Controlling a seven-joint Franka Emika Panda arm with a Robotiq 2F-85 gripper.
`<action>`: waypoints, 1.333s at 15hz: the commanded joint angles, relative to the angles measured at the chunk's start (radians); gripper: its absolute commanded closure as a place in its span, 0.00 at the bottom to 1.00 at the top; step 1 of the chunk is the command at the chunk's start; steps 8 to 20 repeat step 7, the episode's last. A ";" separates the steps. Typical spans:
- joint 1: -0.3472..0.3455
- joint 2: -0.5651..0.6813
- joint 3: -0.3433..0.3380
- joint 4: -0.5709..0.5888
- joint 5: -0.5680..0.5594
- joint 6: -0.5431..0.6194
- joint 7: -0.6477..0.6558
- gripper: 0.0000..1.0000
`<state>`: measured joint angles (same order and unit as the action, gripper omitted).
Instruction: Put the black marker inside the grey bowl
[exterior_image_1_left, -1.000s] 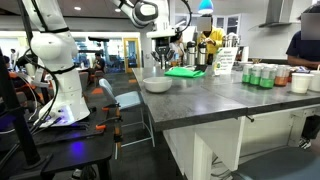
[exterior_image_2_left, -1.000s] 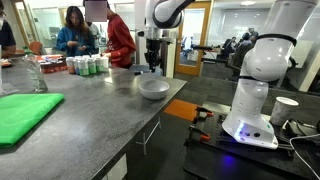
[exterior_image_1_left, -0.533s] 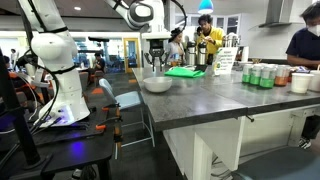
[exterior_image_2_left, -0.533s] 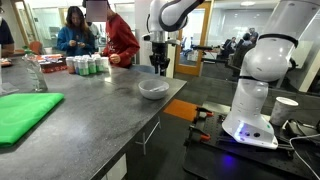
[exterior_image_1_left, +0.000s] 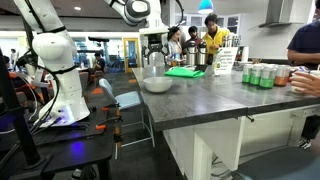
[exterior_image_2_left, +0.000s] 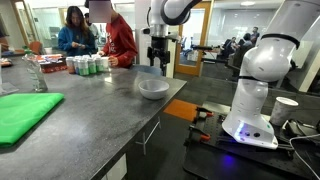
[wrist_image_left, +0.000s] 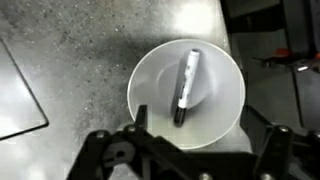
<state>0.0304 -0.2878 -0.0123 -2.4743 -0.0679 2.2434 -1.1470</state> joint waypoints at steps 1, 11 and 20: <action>0.053 -0.048 -0.027 0.011 0.058 -0.067 -0.014 0.00; 0.102 -0.095 -0.017 0.047 0.052 -0.115 -0.009 0.00; 0.102 -0.095 -0.017 0.047 0.052 -0.115 -0.009 0.00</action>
